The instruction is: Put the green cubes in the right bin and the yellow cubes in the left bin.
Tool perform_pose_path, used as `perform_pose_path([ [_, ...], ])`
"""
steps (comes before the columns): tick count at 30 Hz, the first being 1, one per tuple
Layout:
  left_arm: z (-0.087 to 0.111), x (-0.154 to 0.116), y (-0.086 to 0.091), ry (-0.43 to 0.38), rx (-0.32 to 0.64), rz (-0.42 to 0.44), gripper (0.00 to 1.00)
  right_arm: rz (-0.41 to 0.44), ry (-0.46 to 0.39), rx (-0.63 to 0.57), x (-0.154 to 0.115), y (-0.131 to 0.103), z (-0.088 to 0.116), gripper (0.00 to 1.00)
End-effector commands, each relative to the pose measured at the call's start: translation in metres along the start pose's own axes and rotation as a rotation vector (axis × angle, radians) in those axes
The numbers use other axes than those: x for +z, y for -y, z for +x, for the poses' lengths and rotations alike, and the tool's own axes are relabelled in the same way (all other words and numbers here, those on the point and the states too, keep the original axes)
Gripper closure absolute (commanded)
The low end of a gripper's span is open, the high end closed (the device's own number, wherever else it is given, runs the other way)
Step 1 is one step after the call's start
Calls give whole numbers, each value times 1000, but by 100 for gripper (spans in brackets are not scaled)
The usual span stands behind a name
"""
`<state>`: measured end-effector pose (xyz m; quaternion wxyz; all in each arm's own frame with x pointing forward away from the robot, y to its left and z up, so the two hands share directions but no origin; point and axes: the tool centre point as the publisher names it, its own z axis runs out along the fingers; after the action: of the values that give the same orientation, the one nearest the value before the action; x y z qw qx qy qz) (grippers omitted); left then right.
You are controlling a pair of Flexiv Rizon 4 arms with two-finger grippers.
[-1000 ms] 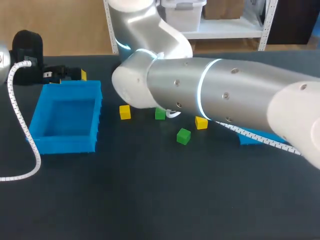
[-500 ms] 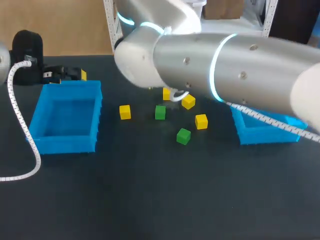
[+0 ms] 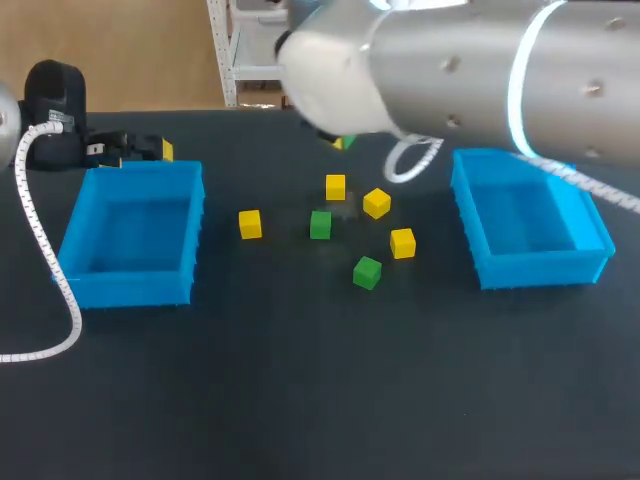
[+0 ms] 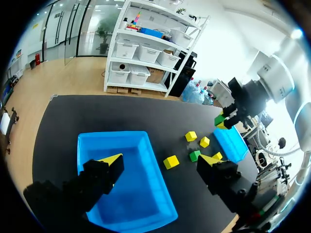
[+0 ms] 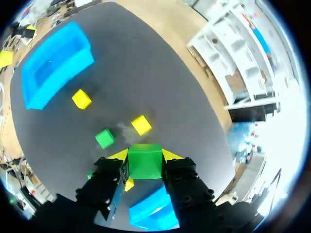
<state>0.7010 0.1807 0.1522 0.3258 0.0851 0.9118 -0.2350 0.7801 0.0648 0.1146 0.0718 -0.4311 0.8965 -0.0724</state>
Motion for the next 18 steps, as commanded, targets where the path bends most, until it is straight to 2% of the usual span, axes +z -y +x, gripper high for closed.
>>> perform_pose_path([
  [1,1,0,-2,5,2,9,0,-8,190,41,2,11,57,100],
  [18,1,0,-2,5,2,9,0,15,175,255,12,65,146,100],
])
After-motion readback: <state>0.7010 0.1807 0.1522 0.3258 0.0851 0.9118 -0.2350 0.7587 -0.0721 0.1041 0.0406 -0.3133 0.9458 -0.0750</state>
